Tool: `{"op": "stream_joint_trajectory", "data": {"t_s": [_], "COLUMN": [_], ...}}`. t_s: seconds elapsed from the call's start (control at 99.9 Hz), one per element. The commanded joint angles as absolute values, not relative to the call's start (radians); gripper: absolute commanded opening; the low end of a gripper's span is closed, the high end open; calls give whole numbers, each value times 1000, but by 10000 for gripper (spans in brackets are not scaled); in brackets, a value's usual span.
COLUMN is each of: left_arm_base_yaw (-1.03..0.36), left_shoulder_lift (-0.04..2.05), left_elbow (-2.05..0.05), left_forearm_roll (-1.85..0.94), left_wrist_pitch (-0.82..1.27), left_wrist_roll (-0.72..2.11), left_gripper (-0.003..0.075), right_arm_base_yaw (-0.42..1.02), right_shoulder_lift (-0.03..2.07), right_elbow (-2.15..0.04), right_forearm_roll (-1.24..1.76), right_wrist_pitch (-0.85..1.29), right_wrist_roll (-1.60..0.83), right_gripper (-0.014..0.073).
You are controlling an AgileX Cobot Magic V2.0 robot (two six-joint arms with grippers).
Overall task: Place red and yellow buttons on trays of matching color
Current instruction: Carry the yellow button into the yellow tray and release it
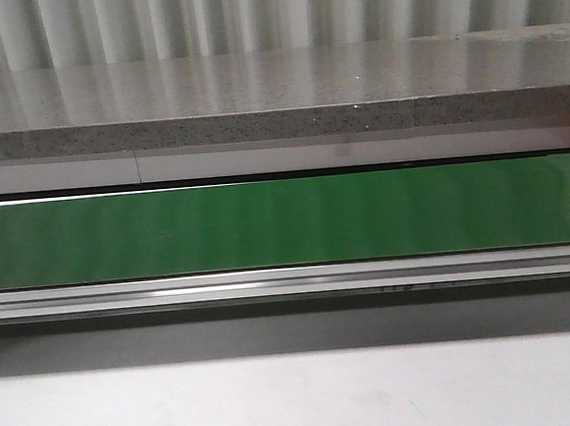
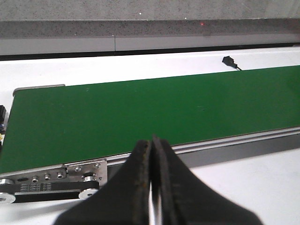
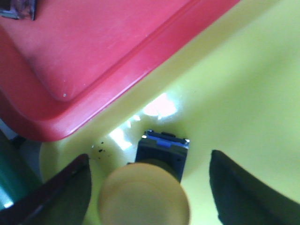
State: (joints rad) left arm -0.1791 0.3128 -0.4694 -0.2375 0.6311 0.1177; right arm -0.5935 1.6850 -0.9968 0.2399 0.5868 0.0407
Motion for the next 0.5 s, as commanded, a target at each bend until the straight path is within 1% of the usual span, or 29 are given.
{"op": "stream_joint_trajectory", "data": {"t_s": [0.0,0.21,0.28,0.35,0.49], "left_arm_base_yaw": [-188,-188,-188,-188,-188], "left_shoulder_lift": [322,322,322,322,322], "left_elbow": [-495,-495,-495,-495,-495], "left_forearm_roll": [-255,-255,-255,-255,-255], "left_wrist_pitch": [566,566,566,566,566], "left_wrist_roll": [118,118,118,118,118], "left_gripper": [-20,-20,-20,-20,-20], "right_arm_base_yaw": [-593,-593,-589,-578,-524], "right_shoulder_lift": [1639,1552,1502,1450,1353], "right_elbow": [-1018,-1018,-1018,-1018,-1018], "right_forearm_roll": [252,246,246,244,239], "right_wrist_pitch": [552,554,555,560,587], "right_wrist_roll": [29,-18,-31,-33,-33], "right_gripper": [561,561,538,457,197]}}
